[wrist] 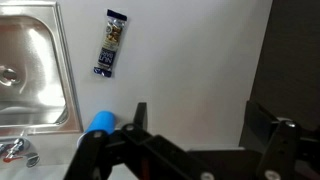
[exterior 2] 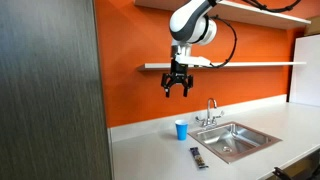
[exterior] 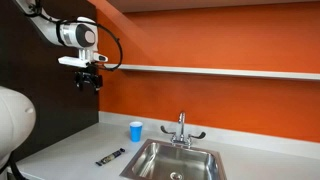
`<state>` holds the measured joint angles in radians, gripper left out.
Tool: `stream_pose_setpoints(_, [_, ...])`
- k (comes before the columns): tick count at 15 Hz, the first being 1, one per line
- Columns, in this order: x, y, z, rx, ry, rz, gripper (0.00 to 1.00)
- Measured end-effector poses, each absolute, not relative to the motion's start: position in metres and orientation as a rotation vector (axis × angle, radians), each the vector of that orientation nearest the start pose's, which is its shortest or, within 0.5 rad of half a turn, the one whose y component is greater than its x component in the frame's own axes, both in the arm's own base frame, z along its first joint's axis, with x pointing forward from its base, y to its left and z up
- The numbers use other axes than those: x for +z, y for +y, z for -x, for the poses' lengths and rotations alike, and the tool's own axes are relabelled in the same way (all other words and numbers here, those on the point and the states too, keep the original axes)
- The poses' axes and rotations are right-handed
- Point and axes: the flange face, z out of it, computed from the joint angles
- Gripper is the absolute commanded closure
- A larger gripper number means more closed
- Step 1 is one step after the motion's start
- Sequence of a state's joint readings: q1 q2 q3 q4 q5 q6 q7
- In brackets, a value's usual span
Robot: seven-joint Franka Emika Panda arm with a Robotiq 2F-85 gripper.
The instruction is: Place the candy bar on the left side of the first shelf
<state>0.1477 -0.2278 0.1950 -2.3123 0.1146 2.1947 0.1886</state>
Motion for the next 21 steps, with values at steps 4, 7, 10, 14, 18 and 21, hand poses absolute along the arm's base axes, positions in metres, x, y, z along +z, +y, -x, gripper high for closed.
stream_pose_setpoints(4, [0.442,0.168,-0.453,-0.13,-0.135,3.058,0.0])
stream_pose_setpoints(7, [0.431,0.163,-0.449,-0.097,-0.107,3.067,0.0])
stream_pose_setpoints(10, [0.417,0.154,-0.44,-0.05,-0.05,3.079,0.0])
stream_pose_setpoints(14, [0.401,0.138,-0.427,-0.005,0.03,3.09,0.0])
stream_pose_setpoints(18, [0.38,0.113,-0.424,-0.018,0.107,3.088,0.0])
stream_pose_setpoints(21, [0.353,0.092,-0.426,-0.034,0.171,3.087,0.0])
